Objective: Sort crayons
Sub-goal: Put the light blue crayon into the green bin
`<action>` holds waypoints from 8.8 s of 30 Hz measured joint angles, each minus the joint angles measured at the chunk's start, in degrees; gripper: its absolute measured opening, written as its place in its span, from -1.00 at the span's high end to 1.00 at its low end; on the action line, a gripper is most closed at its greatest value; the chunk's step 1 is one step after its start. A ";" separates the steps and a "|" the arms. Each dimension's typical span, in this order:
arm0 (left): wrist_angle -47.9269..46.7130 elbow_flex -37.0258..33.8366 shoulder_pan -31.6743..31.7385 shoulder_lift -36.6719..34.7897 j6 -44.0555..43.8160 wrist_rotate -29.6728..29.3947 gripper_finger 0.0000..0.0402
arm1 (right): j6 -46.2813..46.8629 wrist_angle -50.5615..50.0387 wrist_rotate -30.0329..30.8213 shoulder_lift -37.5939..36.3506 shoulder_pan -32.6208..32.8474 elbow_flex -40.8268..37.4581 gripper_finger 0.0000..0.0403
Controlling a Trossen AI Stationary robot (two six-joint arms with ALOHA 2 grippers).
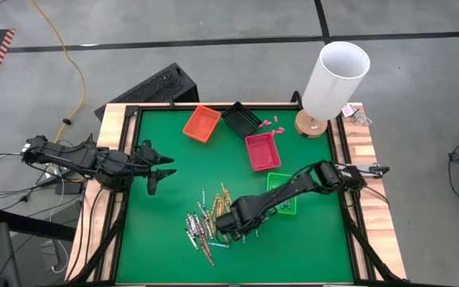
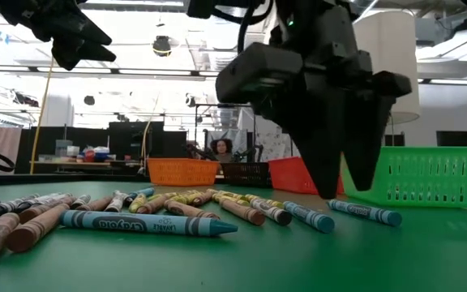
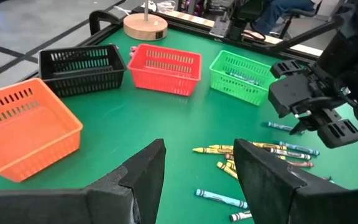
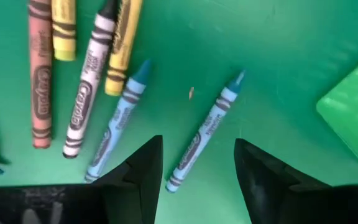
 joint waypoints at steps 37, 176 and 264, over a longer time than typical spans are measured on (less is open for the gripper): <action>-0.79 0.00 -0.01 0.02 -0.04 -0.07 0.10 | -1.61 10.13 -1.82 -0.60 0.06 -7.34 0.97; 0.48 -0.02 0.00 0.12 -1.55 3.21 0.10 | -18.03 75.40 25.35 -43.04 -10.12 -52.39 0.54; 0.55 0.00 0.11 1.07 -1.67 5.86 0.10 | -20.78 38.36 19.58 6.52 -12.29 4.61 0.54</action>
